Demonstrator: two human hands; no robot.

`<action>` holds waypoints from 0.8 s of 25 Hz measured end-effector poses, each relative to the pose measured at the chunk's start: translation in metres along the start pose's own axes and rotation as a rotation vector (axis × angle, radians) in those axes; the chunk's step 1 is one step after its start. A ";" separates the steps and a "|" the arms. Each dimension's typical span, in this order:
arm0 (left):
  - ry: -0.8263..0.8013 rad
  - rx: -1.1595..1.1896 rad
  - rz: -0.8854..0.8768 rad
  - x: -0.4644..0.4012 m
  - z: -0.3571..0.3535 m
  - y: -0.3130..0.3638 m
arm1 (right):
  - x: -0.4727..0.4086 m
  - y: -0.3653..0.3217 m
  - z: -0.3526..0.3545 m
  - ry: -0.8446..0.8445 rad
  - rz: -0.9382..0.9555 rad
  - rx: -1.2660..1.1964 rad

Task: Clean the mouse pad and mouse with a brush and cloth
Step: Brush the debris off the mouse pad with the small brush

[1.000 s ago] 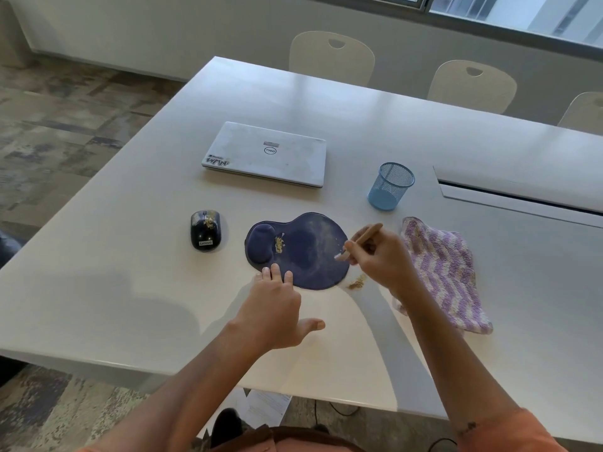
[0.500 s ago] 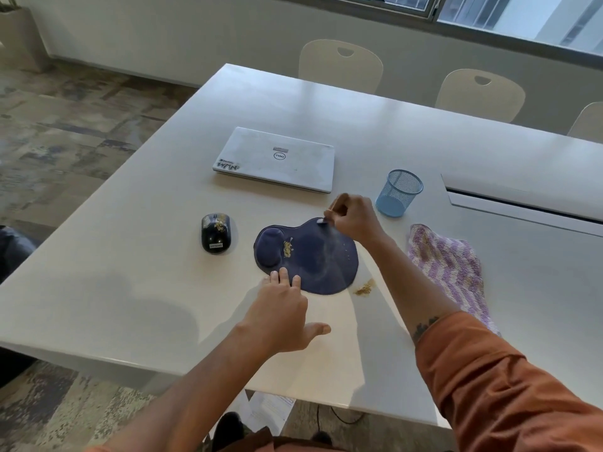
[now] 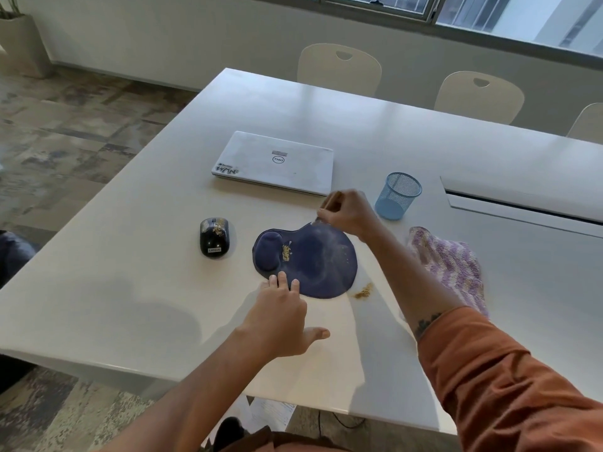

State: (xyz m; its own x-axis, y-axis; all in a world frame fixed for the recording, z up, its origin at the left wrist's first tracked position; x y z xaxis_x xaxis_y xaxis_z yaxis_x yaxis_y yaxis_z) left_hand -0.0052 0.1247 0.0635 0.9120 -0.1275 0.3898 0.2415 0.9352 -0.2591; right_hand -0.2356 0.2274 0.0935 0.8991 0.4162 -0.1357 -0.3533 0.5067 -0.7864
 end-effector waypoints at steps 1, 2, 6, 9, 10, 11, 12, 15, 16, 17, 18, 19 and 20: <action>-0.001 -0.005 0.001 0.000 0.000 0.000 | 0.002 0.003 -0.002 -0.028 0.001 0.030; 0.002 -0.008 0.001 0.001 0.000 0.000 | 0.004 0.009 0.001 -0.050 -0.011 0.064; 0.014 0.015 0.004 -0.001 -0.001 0.000 | 0.007 0.029 0.035 -0.095 -0.108 0.157; 0.005 0.016 0.007 -0.001 -0.001 0.001 | 0.004 0.022 0.039 -0.032 -0.099 0.112; 0.004 0.013 0.006 -0.001 0.000 0.001 | 0.002 0.016 0.032 -0.005 -0.076 0.075; 0.001 0.010 0.006 -0.001 0.000 0.001 | 0.000 0.011 0.023 0.002 -0.058 0.032; -0.002 0.009 0.008 0.000 0.001 0.001 | 0.000 0.008 0.013 -0.016 -0.050 0.000; -0.008 0.001 0.013 0.000 0.002 0.002 | 0.000 0.011 -0.001 -0.103 -0.027 -0.005; -0.007 -0.001 0.015 0.000 0.002 0.002 | 0.001 0.015 0.003 -0.112 -0.027 0.026; -0.005 0.001 0.016 0.000 0.002 0.002 | 0.001 0.021 0.010 -0.112 -0.034 0.064; -0.004 0.006 0.018 0.000 0.002 0.002 | 0.001 0.026 0.019 -0.111 -0.051 0.103; -0.004 0.012 0.019 0.000 0.002 0.002 | 0.001 0.031 0.028 -0.107 -0.072 0.123; -0.006 0.017 0.019 0.000 0.001 0.002 | 0.001 0.034 0.036 -0.093 -0.094 0.121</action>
State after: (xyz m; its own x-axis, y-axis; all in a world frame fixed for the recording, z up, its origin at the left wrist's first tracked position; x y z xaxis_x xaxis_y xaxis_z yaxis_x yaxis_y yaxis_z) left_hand -0.0054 0.1267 0.0641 0.9145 -0.1075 0.3900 0.2183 0.9428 -0.2520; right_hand -0.2561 0.2719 0.0887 0.9038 0.4280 -0.0037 -0.3021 0.6319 -0.7138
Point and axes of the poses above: each hand's wrist, its own x-axis away from the middle knuckle, its own z-axis out of the back of the hand, y = z × x, the point moved 4 cm from there along -x, towards the middle knuckle, and after that the axes turned 13 degrees about -x, right-handed, at the moved point
